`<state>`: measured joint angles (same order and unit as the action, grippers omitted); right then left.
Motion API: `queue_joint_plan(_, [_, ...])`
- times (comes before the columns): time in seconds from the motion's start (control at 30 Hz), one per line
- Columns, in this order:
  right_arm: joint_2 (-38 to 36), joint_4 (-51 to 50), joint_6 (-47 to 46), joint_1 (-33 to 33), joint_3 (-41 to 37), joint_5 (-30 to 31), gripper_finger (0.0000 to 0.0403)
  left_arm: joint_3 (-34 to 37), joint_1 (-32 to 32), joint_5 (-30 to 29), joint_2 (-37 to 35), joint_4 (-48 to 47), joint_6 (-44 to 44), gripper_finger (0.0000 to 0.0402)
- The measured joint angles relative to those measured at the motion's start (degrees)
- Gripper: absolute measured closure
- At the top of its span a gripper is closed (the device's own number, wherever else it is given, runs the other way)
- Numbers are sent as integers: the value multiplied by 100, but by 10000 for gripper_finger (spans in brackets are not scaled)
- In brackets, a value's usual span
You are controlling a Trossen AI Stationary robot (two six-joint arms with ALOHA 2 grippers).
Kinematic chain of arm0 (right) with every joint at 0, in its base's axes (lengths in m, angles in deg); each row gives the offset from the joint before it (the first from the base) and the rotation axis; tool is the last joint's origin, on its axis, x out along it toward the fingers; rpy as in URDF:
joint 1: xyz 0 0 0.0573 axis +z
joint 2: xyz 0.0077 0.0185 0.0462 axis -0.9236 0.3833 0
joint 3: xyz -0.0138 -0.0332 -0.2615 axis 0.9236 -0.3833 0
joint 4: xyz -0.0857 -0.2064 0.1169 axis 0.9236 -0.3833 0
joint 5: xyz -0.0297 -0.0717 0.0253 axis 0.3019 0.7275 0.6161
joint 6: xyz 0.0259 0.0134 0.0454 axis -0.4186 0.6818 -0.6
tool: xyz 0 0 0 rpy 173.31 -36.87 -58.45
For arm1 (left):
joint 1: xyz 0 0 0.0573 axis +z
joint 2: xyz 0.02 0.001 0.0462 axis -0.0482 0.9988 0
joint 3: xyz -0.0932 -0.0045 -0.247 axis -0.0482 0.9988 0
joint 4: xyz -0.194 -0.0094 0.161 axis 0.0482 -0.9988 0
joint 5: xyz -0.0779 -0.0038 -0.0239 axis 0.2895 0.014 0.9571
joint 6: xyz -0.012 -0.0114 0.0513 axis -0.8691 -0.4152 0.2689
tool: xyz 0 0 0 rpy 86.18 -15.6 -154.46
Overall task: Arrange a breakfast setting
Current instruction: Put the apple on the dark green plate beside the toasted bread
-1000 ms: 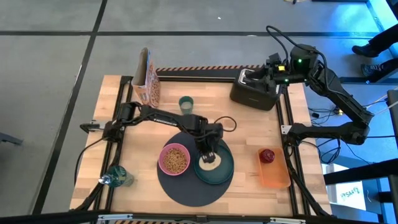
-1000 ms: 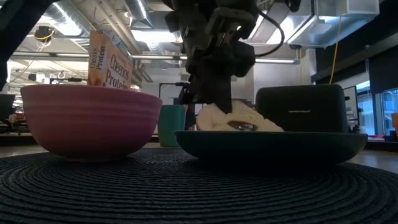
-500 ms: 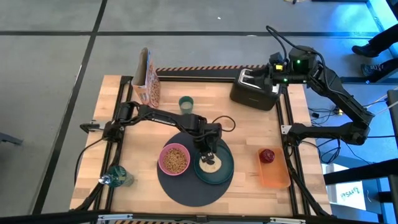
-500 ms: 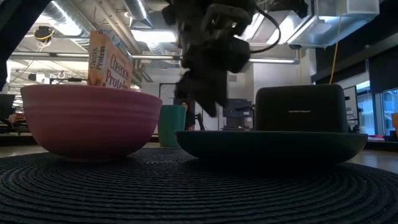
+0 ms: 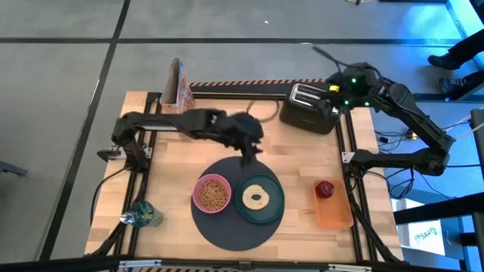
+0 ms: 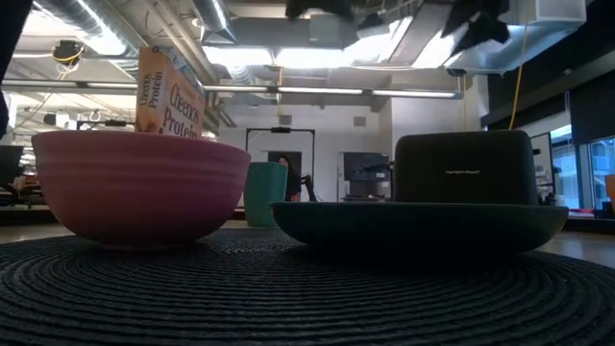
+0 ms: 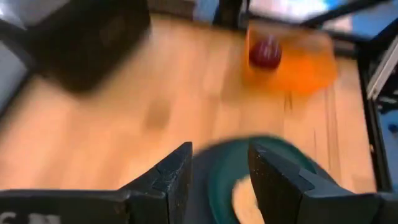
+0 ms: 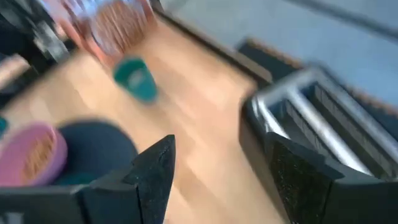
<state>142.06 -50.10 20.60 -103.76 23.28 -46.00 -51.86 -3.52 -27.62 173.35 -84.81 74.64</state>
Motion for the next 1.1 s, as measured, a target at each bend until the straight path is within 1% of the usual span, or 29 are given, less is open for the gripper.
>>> queue_joint_plan(0.1, [21,-783,-241,1,0,6,166,-93,26,-206,-295,415,540,253])
queue_joint_plan(0.17, [21,-1499,-479,108,-1,-8,166,-94,31,-440,-483,530,711,253])
queue_joint_plan(0.27, [-118,-2228,-1105,535,-209,205,166,-49,73,-1124,-762,469,878,253])
queue_joint_plan(0.33, [-277,-2402,-1741,956,-468,230,166,82,152,-1347,-926,521,985,253])
queue_joint_plan(0.37, [-357,-2397,-2115,1201,-614,178,166,168,192,-1317,-1008,497,1015,253])
queue_joint_plan(0.47, [-583,-2311,-3324,2089,-1040,114,166,480,266,-979,-1221,521,1039,253])
queue_joint_plan(0.53, [-648,-2289,-4177,2781,-1266,132,166,766,267,-768,-1320,544,1142,253])
queue_joint_plan(0.63, [-613,-2216,-5443,3849,-1585,274,166,1308,250,-624,-1448,600,1324,253])
queue_joint_plan(0.7, [-529,-2054,-6221,4507,-1781,314,166,1726,236,-486,-1548,863,1338,253])
queue_joint_plan(0.8, [-335,-1804,-7284,5373,-2046,239,166,2391,214,85,-1674,1598,1332,253])
queue_joint_plan(0.87, [-164,-1711,-7932,5865,-2131,127,166,2745,181,519,-1719,1910,1318,253])
queue_joint_plan(0.93, [9,-1631,-8574,6283,-2176,71,166,3005,105,775,-1720,2359,1270,253])
queue_joint_plan(1.1, [403,-1303,-9710,6943,-2184,-145,166,3487,-107,871,-1705,3160,1247,253])
